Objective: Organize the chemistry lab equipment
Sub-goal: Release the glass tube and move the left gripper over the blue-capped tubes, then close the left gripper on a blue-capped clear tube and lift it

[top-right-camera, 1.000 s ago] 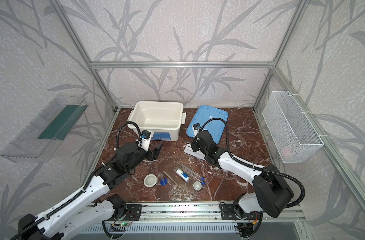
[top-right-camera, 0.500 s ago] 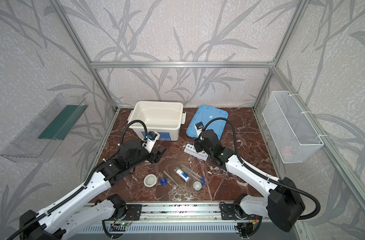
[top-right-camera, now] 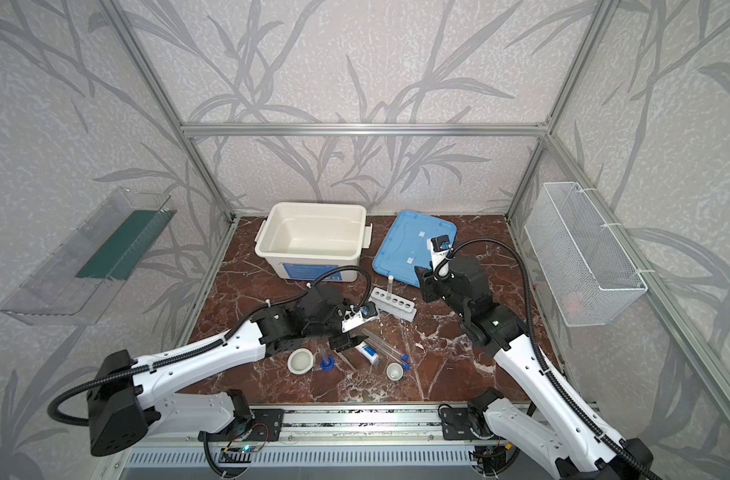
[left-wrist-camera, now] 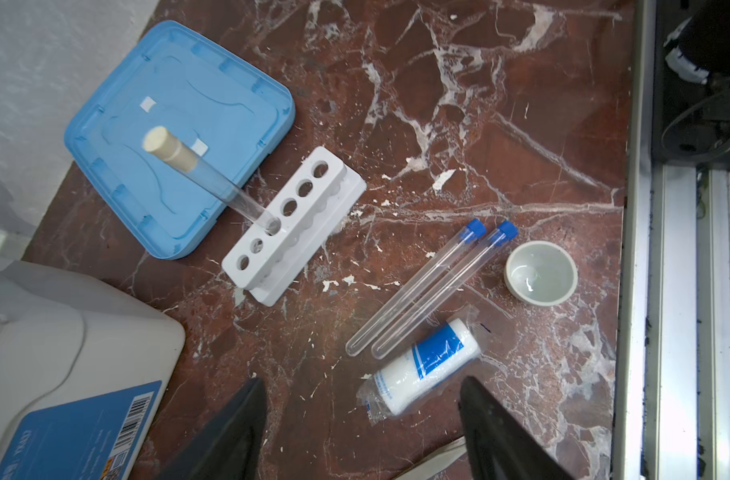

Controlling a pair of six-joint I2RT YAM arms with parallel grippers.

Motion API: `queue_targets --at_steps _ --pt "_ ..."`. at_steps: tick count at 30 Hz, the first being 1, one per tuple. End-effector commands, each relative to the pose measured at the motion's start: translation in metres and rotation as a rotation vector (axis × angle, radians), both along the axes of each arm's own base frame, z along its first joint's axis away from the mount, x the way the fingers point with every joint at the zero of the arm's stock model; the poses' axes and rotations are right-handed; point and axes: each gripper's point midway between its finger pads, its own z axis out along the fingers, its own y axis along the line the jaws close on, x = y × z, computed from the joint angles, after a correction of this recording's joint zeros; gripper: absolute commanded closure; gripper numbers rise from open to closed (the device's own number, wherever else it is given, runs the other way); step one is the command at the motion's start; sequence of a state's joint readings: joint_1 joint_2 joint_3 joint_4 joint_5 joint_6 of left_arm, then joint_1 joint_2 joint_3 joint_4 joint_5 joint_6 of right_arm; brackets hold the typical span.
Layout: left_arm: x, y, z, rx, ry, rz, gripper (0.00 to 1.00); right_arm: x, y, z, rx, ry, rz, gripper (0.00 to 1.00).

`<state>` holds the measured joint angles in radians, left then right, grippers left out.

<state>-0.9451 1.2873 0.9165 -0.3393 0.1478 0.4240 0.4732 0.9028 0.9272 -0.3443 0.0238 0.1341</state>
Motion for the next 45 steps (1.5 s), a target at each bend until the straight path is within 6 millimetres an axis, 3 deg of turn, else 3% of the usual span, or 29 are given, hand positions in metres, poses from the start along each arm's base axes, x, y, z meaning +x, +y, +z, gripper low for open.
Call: queue_targets --at_steps 1,4,9,16,23,36,45 --pt "0.002 -0.01 -0.008 0.085 -0.067 -0.092 0.27 -0.02 -0.004 -0.023 0.031 0.118 0.032 0.57" --pt "0.007 -0.016 -0.026 0.15 -0.068 -0.112 0.29 -0.026 -0.006 -0.029 0.06 0.136 0.034 0.57" --pt "0.012 -0.035 -0.039 0.166 -0.056 -0.151 0.3 -0.03 -0.009 -0.036 0.082 0.142 0.035 0.59" --pt "0.019 -0.04 -0.07 0.274 -0.038 -0.174 0.35 -0.03 -0.013 -0.024 0.145 0.113 0.039 0.6" --pt "0.014 -0.052 -0.083 0.341 0.061 -0.245 0.44 -0.032 -0.014 -0.025 0.167 0.107 0.047 0.65" --pt "0.015 -0.047 -0.109 0.438 0.075 -0.274 0.5 -0.031 -0.023 -0.027 0.195 0.106 0.028 0.72" --pt "0.016 -0.05 -0.116 0.459 0.076 -0.283 0.53 -0.03 -0.027 -0.031 0.213 0.11 0.012 0.74"
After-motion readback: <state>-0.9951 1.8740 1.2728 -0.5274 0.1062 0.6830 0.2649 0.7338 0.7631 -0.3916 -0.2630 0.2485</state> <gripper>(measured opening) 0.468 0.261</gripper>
